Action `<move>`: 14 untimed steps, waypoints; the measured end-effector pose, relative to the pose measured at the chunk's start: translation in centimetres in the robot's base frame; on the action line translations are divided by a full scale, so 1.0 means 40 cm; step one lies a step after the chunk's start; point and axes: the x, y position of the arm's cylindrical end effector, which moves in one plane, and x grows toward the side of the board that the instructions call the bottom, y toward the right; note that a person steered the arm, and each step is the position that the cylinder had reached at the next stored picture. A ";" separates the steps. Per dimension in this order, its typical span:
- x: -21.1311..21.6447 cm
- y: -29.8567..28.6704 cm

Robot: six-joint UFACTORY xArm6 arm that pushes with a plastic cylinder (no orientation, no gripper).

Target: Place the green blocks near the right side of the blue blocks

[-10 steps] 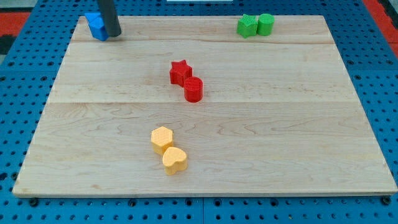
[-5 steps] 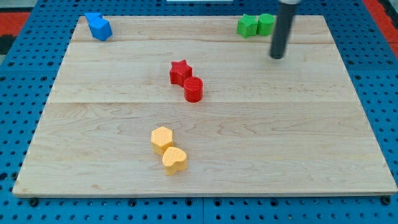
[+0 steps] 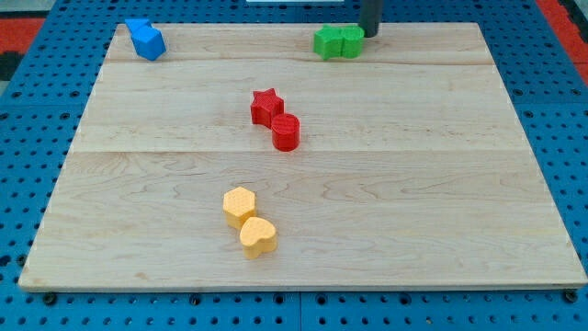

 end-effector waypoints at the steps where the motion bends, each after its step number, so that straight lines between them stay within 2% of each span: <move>1: 0.001 -0.024; 3: 0.036 0.122; 5: 0.039 0.039; 6: 0.046 0.086; 7: 0.079 0.046; 9: 0.045 -0.322; 10: 0.034 -0.425; 11: 0.024 -0.505; 13: -0.043 -0.466; 14: -0.042 -0.580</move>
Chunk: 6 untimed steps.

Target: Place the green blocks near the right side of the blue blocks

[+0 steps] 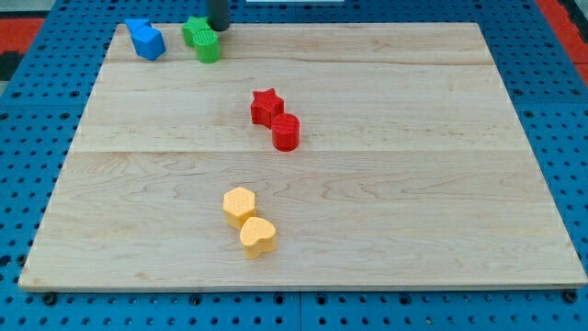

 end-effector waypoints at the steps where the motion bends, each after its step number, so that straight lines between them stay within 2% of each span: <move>1: 0.013 0.003; 2: 0.015 0.146; 3: 0.089 0.212; 4: 0.185 0.159; 5: 0.157 0.092; 6: 0.143 0.089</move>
